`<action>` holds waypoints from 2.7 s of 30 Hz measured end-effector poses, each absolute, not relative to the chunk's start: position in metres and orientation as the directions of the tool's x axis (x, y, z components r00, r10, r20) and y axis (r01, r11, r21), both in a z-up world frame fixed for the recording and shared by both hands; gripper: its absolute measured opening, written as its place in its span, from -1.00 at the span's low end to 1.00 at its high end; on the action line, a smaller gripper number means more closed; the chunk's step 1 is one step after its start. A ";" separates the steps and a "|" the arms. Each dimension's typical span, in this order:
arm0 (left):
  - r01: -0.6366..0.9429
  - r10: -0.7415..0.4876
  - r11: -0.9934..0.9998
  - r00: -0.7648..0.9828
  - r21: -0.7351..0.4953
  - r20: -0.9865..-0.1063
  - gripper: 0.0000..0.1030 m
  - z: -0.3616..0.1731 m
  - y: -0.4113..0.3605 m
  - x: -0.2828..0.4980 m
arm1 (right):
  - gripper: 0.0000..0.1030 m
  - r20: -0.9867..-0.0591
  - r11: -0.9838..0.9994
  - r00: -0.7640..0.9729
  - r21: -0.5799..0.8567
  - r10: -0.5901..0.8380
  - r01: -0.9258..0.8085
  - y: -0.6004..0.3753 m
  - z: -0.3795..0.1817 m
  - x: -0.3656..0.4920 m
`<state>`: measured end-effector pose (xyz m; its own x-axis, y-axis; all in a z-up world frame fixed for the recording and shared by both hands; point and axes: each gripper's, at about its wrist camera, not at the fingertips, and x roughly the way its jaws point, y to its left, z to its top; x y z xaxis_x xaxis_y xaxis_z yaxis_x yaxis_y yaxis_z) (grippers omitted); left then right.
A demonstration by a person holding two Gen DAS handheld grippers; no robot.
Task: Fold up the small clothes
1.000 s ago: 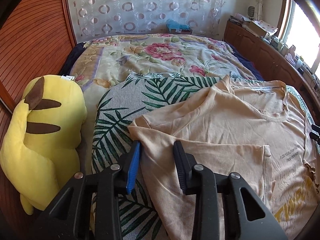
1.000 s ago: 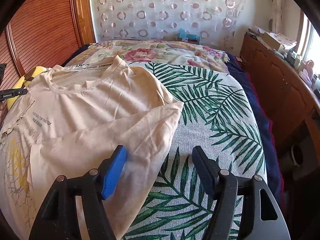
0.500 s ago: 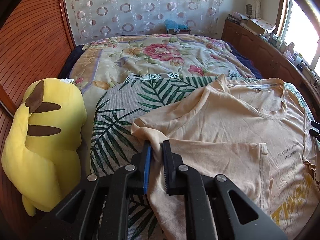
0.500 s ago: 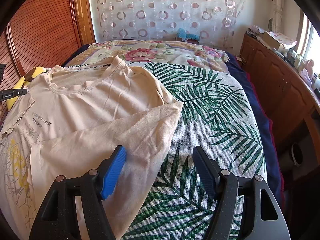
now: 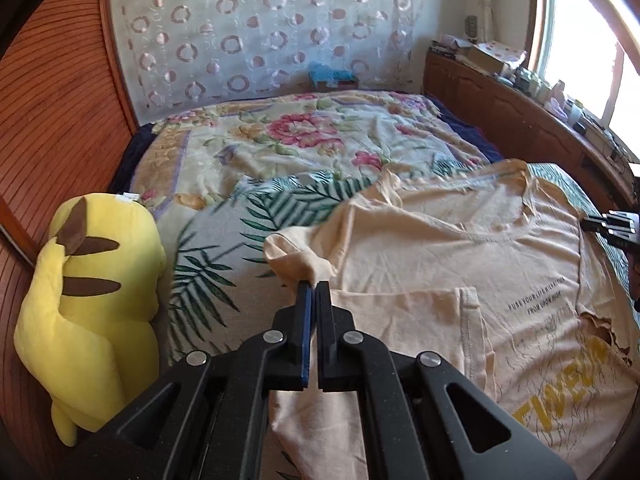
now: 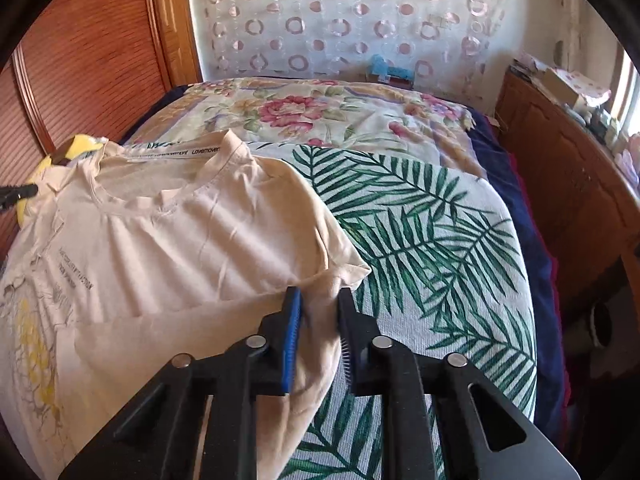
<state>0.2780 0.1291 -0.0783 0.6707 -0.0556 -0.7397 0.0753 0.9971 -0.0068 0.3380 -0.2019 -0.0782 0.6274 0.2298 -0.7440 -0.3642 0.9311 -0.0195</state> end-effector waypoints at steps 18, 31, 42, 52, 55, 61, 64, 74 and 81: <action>-0.031 -0.011 0.999 0.605 -0.037 -0.796 -0.19 -0.111 0.173 0.303 | -0.85 -0.712 0.913 0.683 -0.153 0.162 -0.377 -0.181 -0.086 0.325; 0.033 -0.154 0.985 0.602 -0.168 -0.783 -0.89 -0.104 0.166 0.308 | -0.90 -0.712 0.918 0.662 -0.062 0.235 -0.392 -0.188 -0.083 0.329; 0.160 -0.200 0.980 0.770 -0.120 -0.605 -0.89 -0.005 0.132 0.201 | -0.90 -0.538 0.909 0.761 0.023 0.363 -0.417 -0.205 -0.012 0.267; 0.167 -0.187 0.982 0.842 -0.085 -0.506 -0.89 0.032 0.137 0.084 | -0.90 -0.441 0.890 0.802 -0.014 0.404 -0.456 -0.234 0.017 0.149; 0.171 -0.206 0.978 0.851 -0.117 -0.483 -0.89 0.032 0.140 0.045 | -0.90 -0.446 0.885 0.798 -0.025 0.406 -0.464 -0.245 0.013 0.114; 0.184 -0.260 0.963 0.828 -0.198 -0.496 -0.89 0.000 0.138 -0.014 | -0.90 -0.486 0.881 0.773 -0.012 0.408 -0.472 -0.265 -0.004 0.049; 0.153 -0.255 0.961 0.812 -0.230 -0.525 -0.89 -0.018 0.141 -0.029 | -0.90 -0.513 0.886 0.757 0.017 0.405 -0.463 -0.270 -0.008 0.031; 0.073 -0.161 0.983 0.781 -0.168 -0.604 -0.89 -0.050 0.142 -0.030 | -0.90 -0.625 0.887 0.699 -0.022 0.349 -0.462 -0.259 -0.015 0.022; 0.100 -0.181 0.981 0.788 -0.168 -0.588 -0.82 -0.041 0.138 -0.036 | -0.90 -0.658 0.891 0.673 -0.006 0.338 -0.454 -0.251 -0.022 0.030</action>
<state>-0.0360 0.1380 -0.0414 0.7880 -0.1813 -0.5885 0.0998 0.9806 -0.1685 0.0300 -0.2512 -0.0224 0.6729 0.3380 -0.6580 -0.4538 0.8911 -0.0064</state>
